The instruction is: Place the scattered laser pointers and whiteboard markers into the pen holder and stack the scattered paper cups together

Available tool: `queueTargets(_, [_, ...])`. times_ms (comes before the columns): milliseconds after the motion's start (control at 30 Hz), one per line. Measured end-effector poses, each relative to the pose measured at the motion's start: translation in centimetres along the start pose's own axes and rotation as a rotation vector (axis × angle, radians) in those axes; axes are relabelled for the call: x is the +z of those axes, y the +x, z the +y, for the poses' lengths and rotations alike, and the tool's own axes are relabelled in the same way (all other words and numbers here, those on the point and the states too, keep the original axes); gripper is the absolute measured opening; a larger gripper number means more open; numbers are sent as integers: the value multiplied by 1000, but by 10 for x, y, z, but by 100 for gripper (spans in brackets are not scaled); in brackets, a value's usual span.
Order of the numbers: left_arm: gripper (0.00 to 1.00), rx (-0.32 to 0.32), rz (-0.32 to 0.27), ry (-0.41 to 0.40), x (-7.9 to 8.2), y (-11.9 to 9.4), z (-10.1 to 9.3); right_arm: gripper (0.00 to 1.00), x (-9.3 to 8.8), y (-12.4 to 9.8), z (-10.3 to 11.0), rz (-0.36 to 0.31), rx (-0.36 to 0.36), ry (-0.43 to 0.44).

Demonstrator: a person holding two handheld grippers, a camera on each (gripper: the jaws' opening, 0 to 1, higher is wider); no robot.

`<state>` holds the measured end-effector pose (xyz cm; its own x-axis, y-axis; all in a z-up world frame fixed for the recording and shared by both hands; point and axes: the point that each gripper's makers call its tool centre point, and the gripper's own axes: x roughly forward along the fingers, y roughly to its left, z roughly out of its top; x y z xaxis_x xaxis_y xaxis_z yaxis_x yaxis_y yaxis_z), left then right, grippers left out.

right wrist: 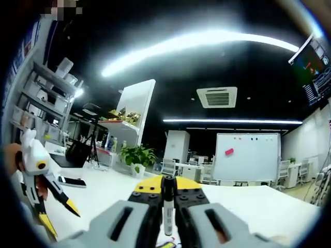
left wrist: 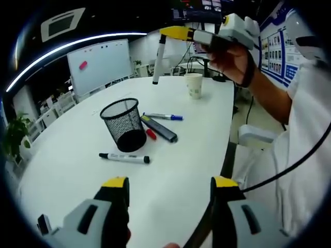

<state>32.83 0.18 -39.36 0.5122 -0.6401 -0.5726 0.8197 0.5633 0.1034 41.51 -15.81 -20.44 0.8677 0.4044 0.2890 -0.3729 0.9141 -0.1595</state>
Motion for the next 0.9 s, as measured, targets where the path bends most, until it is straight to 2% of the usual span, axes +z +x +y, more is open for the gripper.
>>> queueTargets(900, [64,-8,-1,-7,-1,3,-3,8,1,15,13,-11,36,17])
